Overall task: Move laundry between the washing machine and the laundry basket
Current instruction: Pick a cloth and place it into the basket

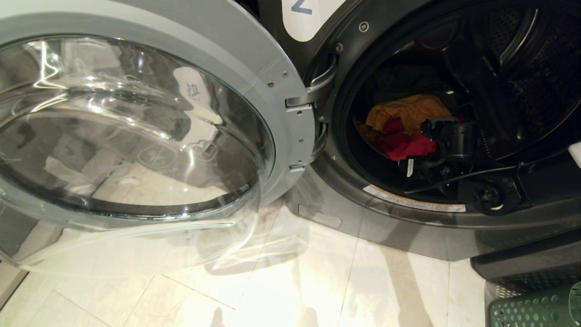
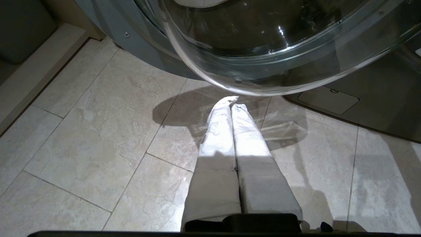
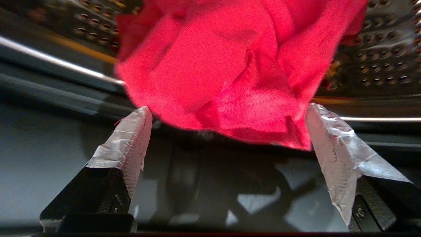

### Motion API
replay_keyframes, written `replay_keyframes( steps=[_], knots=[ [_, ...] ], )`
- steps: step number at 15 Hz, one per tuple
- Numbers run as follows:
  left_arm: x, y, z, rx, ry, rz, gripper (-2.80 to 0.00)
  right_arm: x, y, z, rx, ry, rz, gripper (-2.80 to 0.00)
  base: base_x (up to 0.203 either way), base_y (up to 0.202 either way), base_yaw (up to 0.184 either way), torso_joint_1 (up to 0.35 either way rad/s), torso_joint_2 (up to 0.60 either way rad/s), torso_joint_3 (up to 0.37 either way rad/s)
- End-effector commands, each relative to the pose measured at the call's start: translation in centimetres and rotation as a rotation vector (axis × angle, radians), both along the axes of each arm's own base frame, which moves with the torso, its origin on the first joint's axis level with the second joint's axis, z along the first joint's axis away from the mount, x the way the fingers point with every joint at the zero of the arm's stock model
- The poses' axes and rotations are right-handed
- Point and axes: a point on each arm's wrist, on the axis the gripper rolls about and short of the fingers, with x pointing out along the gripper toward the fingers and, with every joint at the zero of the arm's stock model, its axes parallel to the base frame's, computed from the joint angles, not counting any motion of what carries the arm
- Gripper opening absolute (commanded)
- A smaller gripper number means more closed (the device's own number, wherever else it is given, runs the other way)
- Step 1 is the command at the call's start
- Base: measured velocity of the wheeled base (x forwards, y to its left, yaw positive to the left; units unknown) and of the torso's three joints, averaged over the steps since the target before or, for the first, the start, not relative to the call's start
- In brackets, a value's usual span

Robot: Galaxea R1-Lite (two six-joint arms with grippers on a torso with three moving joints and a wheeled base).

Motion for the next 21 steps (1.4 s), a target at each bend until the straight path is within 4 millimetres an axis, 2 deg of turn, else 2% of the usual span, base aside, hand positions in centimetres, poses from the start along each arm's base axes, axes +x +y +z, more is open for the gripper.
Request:
replay_keyframes(
  steps=[1,6,7,12,15,17,21],
  knots=[
    [0.3,0.0,-1.1,0.001,0.04,0.001,-2.8,1.9,0.1,-1.2,0.003,-0.006,-0.009,0.0,0.0,0.0,0.0,0.0,0.0,0.0],
    [0.3,0.0,-1.1,0.002,0.039,0.001,-2.8,4.3,0.5,-1.6,0.006,-0.045,-0.011,0.0,0.0,0.0,0.0,0.0,0.0,0.0],
    [0.3,0.0,-1.1,0.002,0.039,0.001,-2.8,4.4,0.5,-1.6,0.005,-0.045,-0.012,-2.8,0.0,0.0,0.0,0.0,0.0,0.0],
    [0.3,0.0,-1.1,0.002,0.039,0.001,-2.8,4.1,0.4,-1.2,0.011,-0.057,-0.015,-2.8,0.0,0.0,0.0,0.0,0.0,0.0],
    [0.3,0.0,-1.1,0.002,0.04,0.0,-2.8,2.5,0.1,0.8,0.013,-0.086,-0.013,-2.8,0.0,0.0,0.0,0.0,0.0,0.0],
    [0.3,0.0,-1.1,0.003,0.04,0.0,-2.8,-0.3,-0.2,2.2,0.001,-0.083,0.0,-2.8,0.0,0.0,0.0,0.0,0.0,0.0],
    [0.3,0.0,-1.1,0.005,0.041,0.0,-2.8,-7.6,-0.7,4.2,0.007,-0.113,0.039,-2.8,0.0,0.0,0.0,0.0,0.0,0.0]
  ],
)
